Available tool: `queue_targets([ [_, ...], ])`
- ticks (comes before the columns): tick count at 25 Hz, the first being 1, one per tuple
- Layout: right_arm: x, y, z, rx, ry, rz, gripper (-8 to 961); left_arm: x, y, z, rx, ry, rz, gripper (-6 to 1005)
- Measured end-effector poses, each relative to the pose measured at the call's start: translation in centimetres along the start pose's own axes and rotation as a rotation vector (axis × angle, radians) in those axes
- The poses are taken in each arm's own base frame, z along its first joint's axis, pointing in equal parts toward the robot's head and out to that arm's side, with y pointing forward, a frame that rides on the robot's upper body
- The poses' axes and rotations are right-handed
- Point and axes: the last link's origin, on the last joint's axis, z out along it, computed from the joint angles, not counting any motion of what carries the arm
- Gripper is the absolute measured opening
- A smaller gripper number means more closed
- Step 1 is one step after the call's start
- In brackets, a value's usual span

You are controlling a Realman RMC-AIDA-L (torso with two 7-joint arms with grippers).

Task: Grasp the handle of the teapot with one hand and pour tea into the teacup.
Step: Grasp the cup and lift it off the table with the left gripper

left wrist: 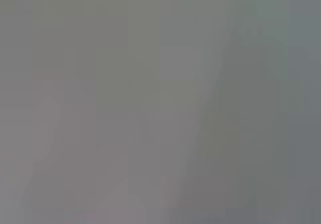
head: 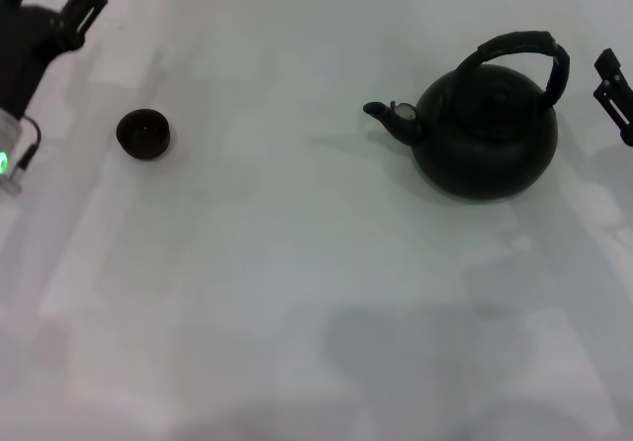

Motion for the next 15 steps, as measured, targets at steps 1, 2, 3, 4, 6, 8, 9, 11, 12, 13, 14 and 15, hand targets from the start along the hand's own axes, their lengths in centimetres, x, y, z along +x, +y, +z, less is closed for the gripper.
queue_targets([
  [1,0.0,0.0,0.0,0.0,0.0,0.0,858,0.3,-0.3,0.4,-0.015,-0.013,-0.019,880],
  [2,0.0,0.0,0.0,0.0,0.0,-0.001,858,0.8,-0.8,1.2,-0.044,-0.041,-0.045,880],
  [3,0.0,0.0,0.0,0.001,0.001,-0.001,858,1.0,-1.1,1.7,-0.061,-0.068,-0.055,881],
  [4,0.0,0.0,0.0,0.001,0.001,-0.001,858,1.4,-1.5,2.6,-0.083,-0.116,-0.061,881],
  [6,0.0,-0.1,0.0,0.001,0.001,-0.001,858,1.8,-1.8,3.5,-0.103,-0.161,-0.048,881],
  [8,0.0,0.0,0.0,0.0,0.0,-0.001,857,2.2,-1.7,4.3,-0.135,-0.212,-0.035,881],
  [9,0.0,0.0,0.0,0.0,0.0,-0.001,857,2.4,-1.7,4.7,-0.149,-0.229,-0.027,881],
  [11,0.0,0.0,0.1,-0.001,-0.001,-0.001,857,2.7,-1.6,5.2,-0.179,-0.273,-0.011,882],
  [12,0.0,0.0,0.1,0.0,-0.001,-0.002,857,2.9,-1.7,5.5,-0.184,-0.293,-0.003,882],
  [13,0.0,0.0,0.1,-0.001,-0.002,-0.001,857,3.1,-1.9,5.6,-0.188,-0.312,-0.004,882],
  [14,-0.1,0.0,0.1,-0.001,-0.002,-0.002,857,3.9,-2.4,5.9,-0.193,-0.373,-0.018,882],
  [15,-0.1,0.0,0.1,-0.001,-0.002,-0.002,857,3.9,-2.4,5.9,-0.193,-0.373,-0.018,883],
])
